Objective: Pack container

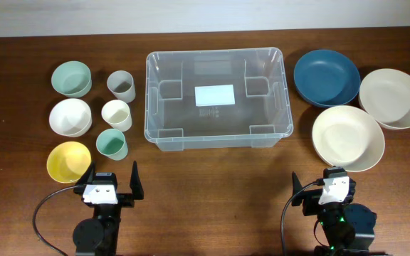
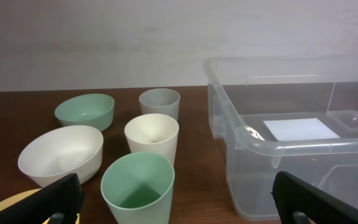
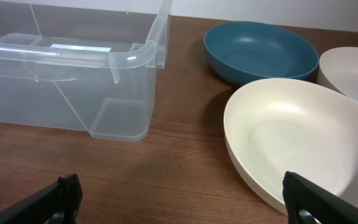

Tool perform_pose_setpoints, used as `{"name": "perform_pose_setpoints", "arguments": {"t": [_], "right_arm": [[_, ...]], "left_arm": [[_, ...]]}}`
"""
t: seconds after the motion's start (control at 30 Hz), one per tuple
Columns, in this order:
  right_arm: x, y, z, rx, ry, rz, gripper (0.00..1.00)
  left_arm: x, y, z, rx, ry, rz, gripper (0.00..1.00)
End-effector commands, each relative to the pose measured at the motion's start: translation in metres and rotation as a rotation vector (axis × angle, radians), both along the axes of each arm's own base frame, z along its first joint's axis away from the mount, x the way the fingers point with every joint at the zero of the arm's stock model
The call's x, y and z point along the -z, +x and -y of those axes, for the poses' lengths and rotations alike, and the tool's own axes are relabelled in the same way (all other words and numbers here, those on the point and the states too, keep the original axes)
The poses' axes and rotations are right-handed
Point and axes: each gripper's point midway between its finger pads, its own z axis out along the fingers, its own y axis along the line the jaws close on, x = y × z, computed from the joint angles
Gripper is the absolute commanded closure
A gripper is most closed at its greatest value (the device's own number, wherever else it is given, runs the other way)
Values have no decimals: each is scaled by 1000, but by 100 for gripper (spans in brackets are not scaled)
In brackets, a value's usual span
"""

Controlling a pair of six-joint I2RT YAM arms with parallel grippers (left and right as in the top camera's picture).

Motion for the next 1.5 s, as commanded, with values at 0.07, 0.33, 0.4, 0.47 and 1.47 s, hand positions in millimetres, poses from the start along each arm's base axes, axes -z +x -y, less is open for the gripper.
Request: {"name": "perform_pose_setpoints", "arguments": {"t": [0.07, 0.33, 0.4, 0.47, 1.47], "right_arm": [[3, -1, -3, -20, -1, -6, 1], [3, -1, -3, -20, -1, -6, 1], [2, -1, -3, -20, -1, -5, 1], [3, -1, -3, -20, -1, -6, 1], [-75, 10, -31, -180, 36, 316, 1]], "left_arm": [[2, 0, -3, -16, -12, 1, 0], [2, 0, -3, -17, -12, 1, 0], [2, 0, -3, -17, -12, 1, 0], [2, 0, -3, -17, -12, 1, 0], [2, 0, -3, -17, -12, 1, 0]]}}
